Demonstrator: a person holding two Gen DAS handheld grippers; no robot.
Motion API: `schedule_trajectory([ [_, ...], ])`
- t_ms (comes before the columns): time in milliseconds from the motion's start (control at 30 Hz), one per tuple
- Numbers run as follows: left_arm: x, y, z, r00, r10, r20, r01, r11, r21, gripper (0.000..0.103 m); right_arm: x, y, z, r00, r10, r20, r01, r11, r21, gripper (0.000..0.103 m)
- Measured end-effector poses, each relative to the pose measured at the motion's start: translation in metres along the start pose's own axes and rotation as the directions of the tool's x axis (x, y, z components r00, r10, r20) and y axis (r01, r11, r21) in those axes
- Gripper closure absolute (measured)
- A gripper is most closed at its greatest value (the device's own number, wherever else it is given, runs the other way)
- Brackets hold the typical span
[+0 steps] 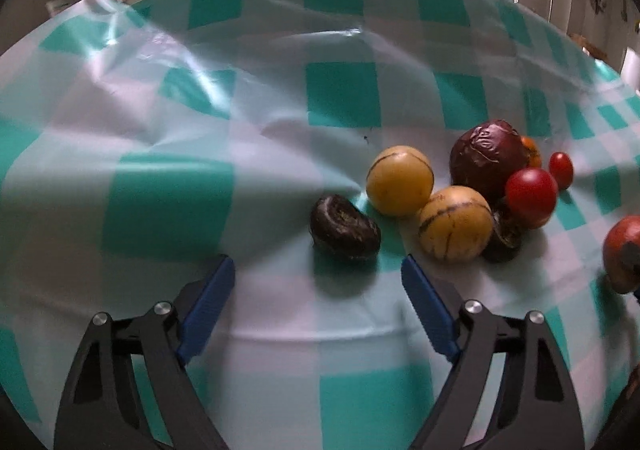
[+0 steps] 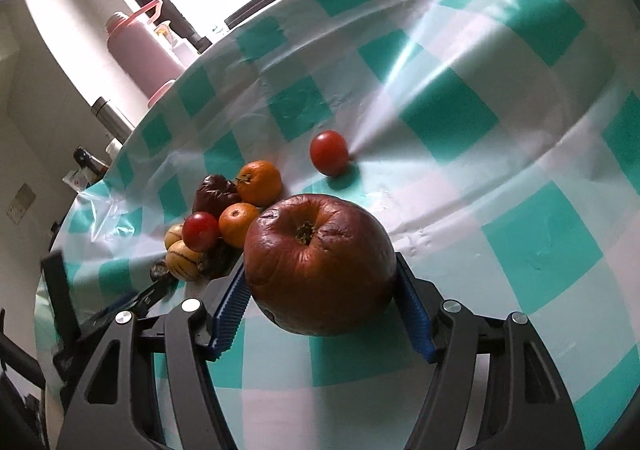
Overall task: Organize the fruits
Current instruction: 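Grasp the dark brown wrinkled fruit with the left gripper while the right gripper holds the apple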
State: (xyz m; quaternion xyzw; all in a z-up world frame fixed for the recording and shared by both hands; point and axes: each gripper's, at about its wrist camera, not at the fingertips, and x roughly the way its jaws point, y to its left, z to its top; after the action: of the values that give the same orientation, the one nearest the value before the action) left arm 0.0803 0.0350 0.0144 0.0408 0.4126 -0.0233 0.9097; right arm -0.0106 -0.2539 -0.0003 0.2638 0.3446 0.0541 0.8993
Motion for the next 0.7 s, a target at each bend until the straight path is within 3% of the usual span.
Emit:
schedule_trajectory([
  [167,0.018,-0.02,0.014,0.999,0.036,-0.017,-0.035,0.995,0.098,0.026,0.0,-0.002,0.0,1.0,-0.003,-0.001,0.003,1.0,0.013,0.036],
  [267,0.024,-0.021,0.016,0.999,0.002,-0.037,0.002,0.994,0.11,0.058,0.0,0.0,0.0,1.0,-0.005,-0.003,0.005,1.0,0.005,0.036],
  [300,0.023,-0.019,0.014,0.999,-0.012,-0.039,0.016,0.994,0.105,0.063,0.001,0.0,0.0,1.0,-0.006,-0.004,0.006,1.0,0.002,0.036],
  [600,-0.018,0.005,-0.021,0.993,-0.112,0.037,0.112,0.994,0.006,0.063,-0.001,0.0,0.0,1.0,-0.003,0.004,0.003,1.0,-0.008,0.036],
  [700,-0.04,0.015,-0.039,0.982,-0.17,0.084,0.177,0.981,-0.075,0.064,-0.003,0.001,-0.001,1.0,0.004,0.01,-0.004,1.0,-0.013,0.036],
])
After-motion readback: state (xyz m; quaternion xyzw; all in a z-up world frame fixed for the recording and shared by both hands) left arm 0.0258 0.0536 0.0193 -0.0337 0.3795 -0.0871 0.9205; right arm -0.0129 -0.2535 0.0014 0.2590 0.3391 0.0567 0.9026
